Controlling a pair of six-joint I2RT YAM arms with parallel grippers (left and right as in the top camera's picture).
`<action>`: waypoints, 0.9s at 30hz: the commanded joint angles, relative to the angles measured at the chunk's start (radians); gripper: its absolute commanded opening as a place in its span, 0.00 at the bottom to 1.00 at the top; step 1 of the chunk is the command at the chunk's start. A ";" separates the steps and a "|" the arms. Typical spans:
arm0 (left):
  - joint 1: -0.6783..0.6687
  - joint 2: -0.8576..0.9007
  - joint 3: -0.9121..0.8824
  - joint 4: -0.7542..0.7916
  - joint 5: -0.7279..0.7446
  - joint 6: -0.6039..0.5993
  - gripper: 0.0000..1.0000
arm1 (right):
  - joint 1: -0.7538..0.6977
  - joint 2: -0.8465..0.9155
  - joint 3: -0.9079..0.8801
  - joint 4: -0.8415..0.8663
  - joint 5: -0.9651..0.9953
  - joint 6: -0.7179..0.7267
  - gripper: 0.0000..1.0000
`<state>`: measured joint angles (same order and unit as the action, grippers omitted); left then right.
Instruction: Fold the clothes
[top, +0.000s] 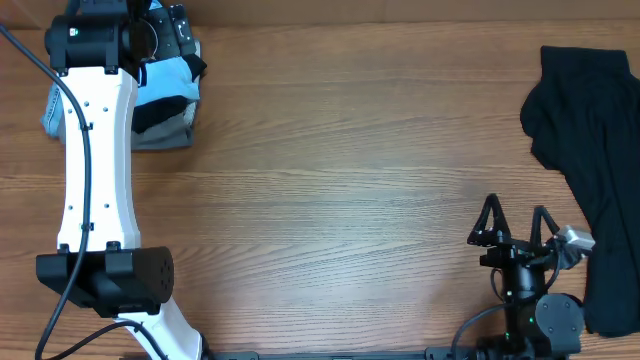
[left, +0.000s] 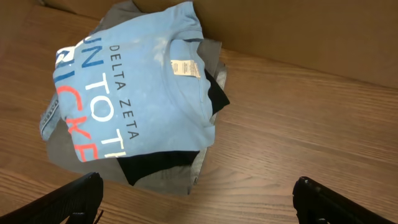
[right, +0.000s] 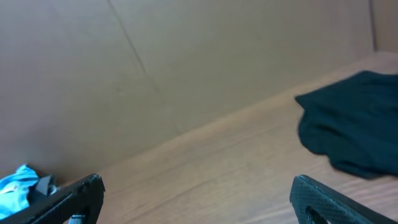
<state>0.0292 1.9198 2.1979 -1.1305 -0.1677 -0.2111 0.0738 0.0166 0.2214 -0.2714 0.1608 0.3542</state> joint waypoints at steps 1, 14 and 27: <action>-0.003 0.006 0.003 0.001 0.004 -0.014 1.00 | 0.005 -0.014 -0.070 0.094 -0.039 -0.015 1.00; -0.003 0.006 0.003 0.001 0.004 -0.014 1.00 | 0.003 -0.014 -0.155 0.293 -0.111 -0.075 1.00; -0.003 0.006 0.003 0.001 0.004 -0.014 1.00 | 0.003 -0.014 -0.175 0.362 -0.111 -0.075 1.00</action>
<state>0.0292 1.9198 2.1979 -1.1301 -0.1677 -0.2111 0.0734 0.0147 0.0704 0.0738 0.0555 0.2871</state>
